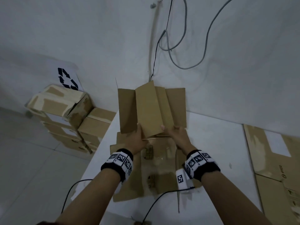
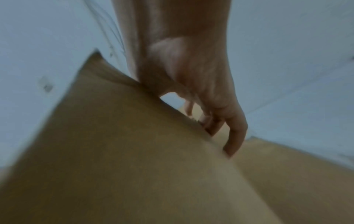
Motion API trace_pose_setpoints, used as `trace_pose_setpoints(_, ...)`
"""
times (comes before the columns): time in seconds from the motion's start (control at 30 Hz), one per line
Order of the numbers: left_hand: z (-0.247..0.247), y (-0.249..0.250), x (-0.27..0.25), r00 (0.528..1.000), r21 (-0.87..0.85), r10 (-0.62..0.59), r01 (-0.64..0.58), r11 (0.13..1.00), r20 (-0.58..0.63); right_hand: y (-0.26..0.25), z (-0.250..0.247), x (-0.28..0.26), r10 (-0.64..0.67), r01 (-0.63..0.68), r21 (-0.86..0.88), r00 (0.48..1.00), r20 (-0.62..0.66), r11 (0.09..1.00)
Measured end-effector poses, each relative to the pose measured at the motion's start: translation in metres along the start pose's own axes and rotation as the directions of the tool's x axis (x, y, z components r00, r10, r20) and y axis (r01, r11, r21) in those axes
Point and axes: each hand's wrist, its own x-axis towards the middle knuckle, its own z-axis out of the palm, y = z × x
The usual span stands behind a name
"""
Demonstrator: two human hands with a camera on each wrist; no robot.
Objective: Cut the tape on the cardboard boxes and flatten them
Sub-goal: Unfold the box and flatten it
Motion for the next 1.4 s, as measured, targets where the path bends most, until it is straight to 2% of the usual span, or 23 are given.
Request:
trace_pose_setpoints(0.07,0.01,-0.021,0.011,0.999,-0.164,-0.005,0.011,0.986,0.035,0.005,0.006,0.009,0.04,-0.03,-0.165,0.997,0.06,0.986)
trace_pose_setpoints(0.13,0.022,-0.038,0.017,0.998,-0.324,0.007,0.014,0.946,0.062,0.016,0.01,0.015,0.07,-0.053,-0.183,0.993,0.091,0.982)
trace_pose_setpoints(0.23,0.04,-0.057,0.025,1.0,-0.298,-0.021,0.025,0.954,0.018,0.041,0.015,0.021,0.112,-0.119,0.058,0.988,0.109,0.991)
trace_pose_setpoints(0.33,0.055,-0.076,0.041,0.997,-0.277,-0.071,0.059,0.959,-0.03,0.056,0.019,0.021,0.129,-0.187,0.263,0.966,0.223,0.947)
trace_pose_setpoints(0.4,0.063,-0.086,0.043,0.994,-0.257,-0.074,0.051,0.965,-0.084,0.065,0.017,0.023,0.194,-0.269,0.318,0.949,0.248,0.909)
trace_pose_setpoints(0.47,0.063,-0.092,0.037,0.972,-0.324,-0.123,0.053,0.945,-0.2,0.075,0.007,0.026,0.228,-0.32,0.377,0.936,0.268,0.869)
trace_pose_setpoints(0.5,0.063,-0.089,0.031,0.944,-0.391,-0.193,0.076,0.917,-0.269,0.079,0.001,0.027,0.232,-0.329,0.382,0.932,0.28,0.863)
trace_pose_setpoints(0.53,0.067,-0.091,0.031,0.874,-0.444,-0.347,0.176,0.878,-0.341,0.076,-0.006,0.023,0.218,-0.309,0.365,0.938,0.271,0.878)
trace_pose_setpoints(0.57,0.073,-0.09,0.032,0.749,-0.488,-0.527,0.312,0.815,-0.402,0.073,-0.012,0.018,0.188,-0.264,0.327,0.951,0.247,0.907)
trace_pose_setpoints(0.6,0.073,-0.088,0.031,0.603,-0.529,-0.659,0.414,0.741,-0.45,0.072,-0.016,0.012,0.138,-0.196,0.279,0.967,0.215,0.94)
trace_pose_setpoints(0.63,0.076,-0.091,0.03,0.514,-0.545,-0.695,0.436,0.716,-0.503,0.072,-0.019,0.005,0.088,-0.124,0.215,0.982,0.17,0.969)
trace_pose_setpoints(0.67,0.079,-0.09,0.025,0.48,-0.521,-0.66,0.405,0.751,-0.578,0.078,-0.02,0.0,0.027,-0.041,0.127,0.994,0.108,0.991)
trace_pose_setpoints(0.7,0.088,-0.093,0.02,0.57,-0.447,-0.545,0.316,0.836,-0.615,0.089,-0.019,-0.002,-0.02,0.02,-0.005,0.999,0.03,1.0)
trace_pose_setpoints(0.73,0.099,-0.095,0.012,0.699,-0.316,-0.374,0.219,0.923,-0.61,0.102,-0.017,-0.005,-0.049,0.041,-0.146,0.998,-0.051,0.988)
trace_pose_setpoints(0.77,0.11,-0.099,0.002,0.813,-0.167,-0.182,0.106,0.98,-0.552,0.114,-0.014,-0.009,-0.047,0.009,-0.268,0.99,-0.133,0.963)
trace_pose_setpoints(0.8,0.117,-0.101,-0.008,0.878,-0.024,-0.012,0.0,1.0,-0.479,0.127,-0.007,-0.013,-0.038,-0.044,-0.367,0.976,-0.214,0.929)
trace_pose_setpoints(0.83,0.126,-0.102,-0.014,0.906,0.101,0.121,-0.087,0.991,-0.405,0.137,0.002,-0.018,-0.061,-0.07,-0.445,0.96,-0.274,0.893)
trace_pose_setpoints(0.9,0.141,-0.107,-0.018,0.933,0.152,0.231,-0.195,0.969,-0.275,0.151,0.027,-0.028,-0.219,0.013,-0.584,0.933,-0.284,0.812)
trace_pose_setpoints(0.97,0.152,-0.113,-0.023,0.949,0.198,0.25,-0.212,0.957,-0.194,0.161,0.054,-0.04,-0.344,0.151,-0.655,0.922,-0.176,0.74)
trace_pose_setpoints(1.07,0.157,-0.121,-0.029,0.95,0.325,0.276,-0.218,0.92,-0.145,0.184,0.08,-0.051,-0.373,0.282,-0.591,0.927,-0.033,0.755)
trace_pose_setpoints(1.17,0.157,-0.124,-0.03,0.943,0.367,0.31,-0.248,0.897,-0.119,0.196,0.084,-0.052,-0.377,0.285,-0.612,0.926,-0.023,0.738)
trace_pose_setpoints(1.3,0.157,-0.121,-0.028,0.949,0.365,0.291,-0.23,0.902,-0.123,0.196,0.086,-0.05,-0.378,0.307,-0.687,0.925,0.052,0.658)
trace_pose_setpoints(1.4,0.156,-0.12,-0.028,0.945,0.359,0.297,-0.232,0.904,-0.137,0.198,0.089,-0.048,-0.375,0.293,-0.701,0.926,0.039,0.651)
